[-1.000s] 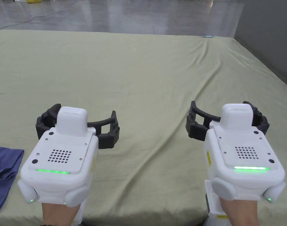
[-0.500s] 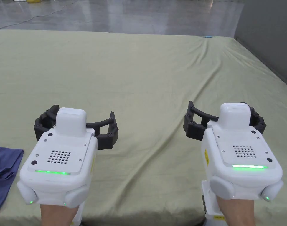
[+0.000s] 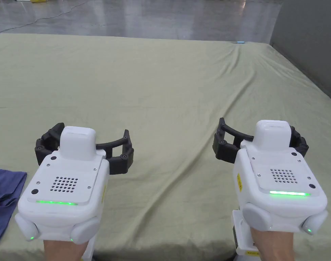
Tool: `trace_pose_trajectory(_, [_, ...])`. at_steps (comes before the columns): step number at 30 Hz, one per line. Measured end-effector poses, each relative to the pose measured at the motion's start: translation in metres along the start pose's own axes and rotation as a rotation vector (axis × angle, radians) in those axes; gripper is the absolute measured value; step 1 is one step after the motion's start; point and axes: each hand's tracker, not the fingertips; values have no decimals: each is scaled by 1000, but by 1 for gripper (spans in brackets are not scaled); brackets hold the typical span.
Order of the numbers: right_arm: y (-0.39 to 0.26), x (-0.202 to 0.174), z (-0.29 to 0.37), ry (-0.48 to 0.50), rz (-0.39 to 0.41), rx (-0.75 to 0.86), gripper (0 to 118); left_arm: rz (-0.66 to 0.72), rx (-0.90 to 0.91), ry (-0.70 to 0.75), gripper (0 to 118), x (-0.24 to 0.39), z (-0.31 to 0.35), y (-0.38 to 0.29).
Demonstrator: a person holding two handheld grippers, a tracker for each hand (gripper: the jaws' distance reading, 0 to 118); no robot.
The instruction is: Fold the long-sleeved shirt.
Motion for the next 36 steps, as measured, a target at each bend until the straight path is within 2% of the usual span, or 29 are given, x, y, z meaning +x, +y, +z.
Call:
trace_pose_trajectory(25, [-2, 0, -1, 4, -4, -8, 111, -3, 0, -4, 118, 2, 1, -3])
trace_pose_trajectory(36, [-2, -3, -5, 50, -20, -1, 111, -12, 1, -1, 118, 1, -1, -1])
